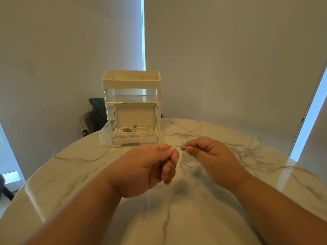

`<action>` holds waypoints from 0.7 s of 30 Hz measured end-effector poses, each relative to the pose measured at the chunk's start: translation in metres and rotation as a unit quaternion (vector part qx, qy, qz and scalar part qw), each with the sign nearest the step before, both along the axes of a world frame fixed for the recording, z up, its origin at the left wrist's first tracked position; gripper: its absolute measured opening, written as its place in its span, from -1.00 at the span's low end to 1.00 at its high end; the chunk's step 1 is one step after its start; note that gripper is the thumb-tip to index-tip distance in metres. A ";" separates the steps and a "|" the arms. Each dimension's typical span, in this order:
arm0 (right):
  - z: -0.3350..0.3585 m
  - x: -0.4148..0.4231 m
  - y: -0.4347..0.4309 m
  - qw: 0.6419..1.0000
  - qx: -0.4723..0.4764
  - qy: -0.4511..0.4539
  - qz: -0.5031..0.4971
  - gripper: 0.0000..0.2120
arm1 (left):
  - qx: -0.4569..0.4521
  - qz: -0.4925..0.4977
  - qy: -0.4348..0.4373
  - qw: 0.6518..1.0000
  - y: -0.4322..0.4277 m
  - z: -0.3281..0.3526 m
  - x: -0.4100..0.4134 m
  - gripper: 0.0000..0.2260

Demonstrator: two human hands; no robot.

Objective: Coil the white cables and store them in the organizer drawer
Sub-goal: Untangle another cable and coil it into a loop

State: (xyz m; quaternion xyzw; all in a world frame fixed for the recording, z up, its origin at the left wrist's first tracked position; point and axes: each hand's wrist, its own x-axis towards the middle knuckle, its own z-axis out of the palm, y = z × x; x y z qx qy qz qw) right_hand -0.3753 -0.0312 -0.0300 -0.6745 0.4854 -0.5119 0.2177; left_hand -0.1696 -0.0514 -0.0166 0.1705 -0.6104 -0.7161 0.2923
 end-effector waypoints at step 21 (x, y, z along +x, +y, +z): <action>-0.012 0.016 0.003 0.991 0.089 -0.085 0.060 -0.81 | 0.130 0.119 0.197 0.964 0.002 0.011 0.001 -0.79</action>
